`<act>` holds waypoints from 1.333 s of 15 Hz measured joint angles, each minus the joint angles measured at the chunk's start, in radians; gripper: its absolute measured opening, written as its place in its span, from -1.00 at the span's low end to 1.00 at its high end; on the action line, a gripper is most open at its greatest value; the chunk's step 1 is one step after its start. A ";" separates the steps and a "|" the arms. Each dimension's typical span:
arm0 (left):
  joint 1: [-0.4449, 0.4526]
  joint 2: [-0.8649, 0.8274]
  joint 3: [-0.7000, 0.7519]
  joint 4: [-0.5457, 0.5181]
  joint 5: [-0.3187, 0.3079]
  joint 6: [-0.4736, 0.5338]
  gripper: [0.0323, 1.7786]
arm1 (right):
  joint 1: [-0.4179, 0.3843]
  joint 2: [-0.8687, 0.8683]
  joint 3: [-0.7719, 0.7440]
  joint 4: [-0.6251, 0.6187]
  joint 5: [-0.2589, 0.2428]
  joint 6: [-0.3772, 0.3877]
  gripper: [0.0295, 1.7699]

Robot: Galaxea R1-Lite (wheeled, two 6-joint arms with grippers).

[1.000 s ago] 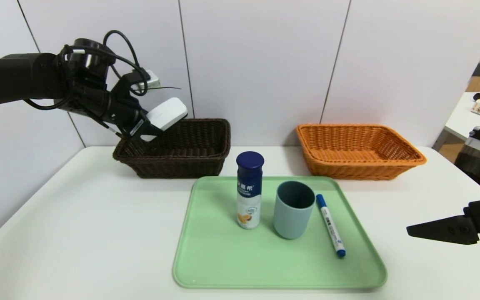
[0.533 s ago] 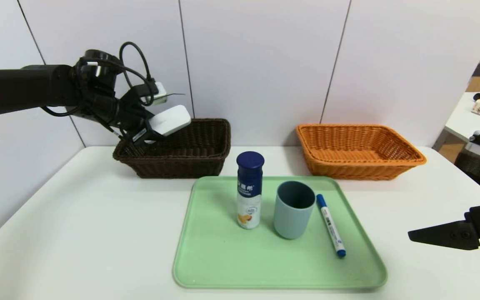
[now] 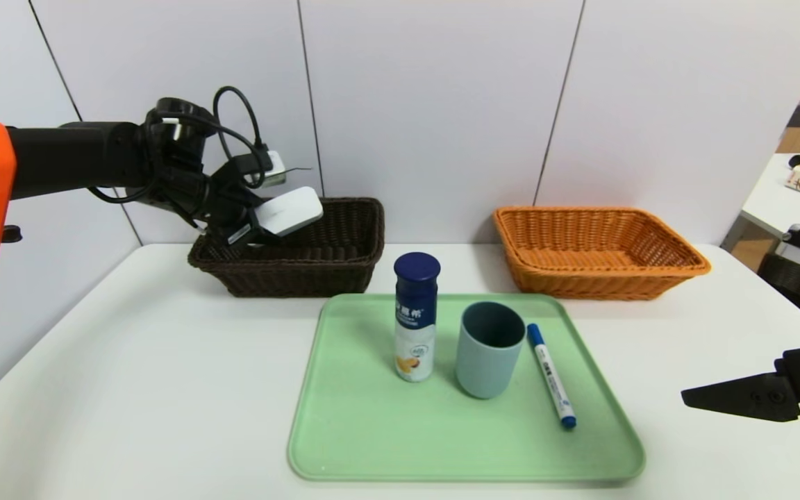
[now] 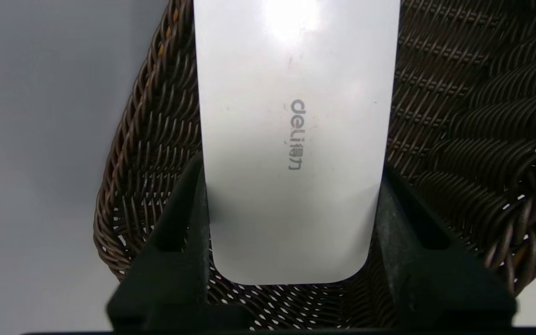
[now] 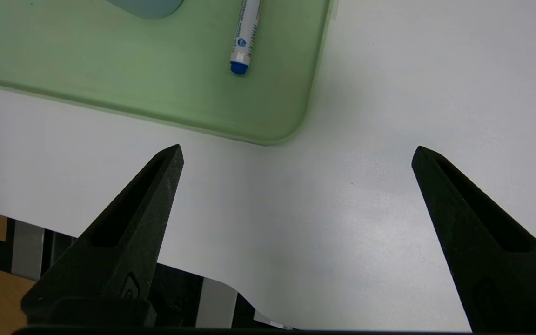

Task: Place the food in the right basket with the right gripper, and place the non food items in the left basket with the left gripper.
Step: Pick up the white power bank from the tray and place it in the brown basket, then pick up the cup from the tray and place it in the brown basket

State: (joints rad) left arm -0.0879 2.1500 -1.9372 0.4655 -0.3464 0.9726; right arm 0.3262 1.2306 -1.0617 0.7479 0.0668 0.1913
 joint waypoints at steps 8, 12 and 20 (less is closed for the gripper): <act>0.000 -0.011 0.000 0.002 -0.001 -0.039 0.66 | -0.001 -0.007 0.004 0.000 0.000 0.000 0.92; -0.043 -0.079 0.005 0.010 0.003 -0.285 0.77 | -0.015 -0.011 0.004 -0.002 0.004 0.000 0.92; -0.458 -0.384 0.273 0.025 0.300 -0.994 0.86 | -0.063 -0.043 0.037 -0.004 0.001 -0.001 0.92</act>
State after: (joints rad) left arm -0.5460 1.7664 -1.6640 0.4902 -0.0466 -0.0219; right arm 0.2630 1.1872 -1.0251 0.7443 0.0677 0.1900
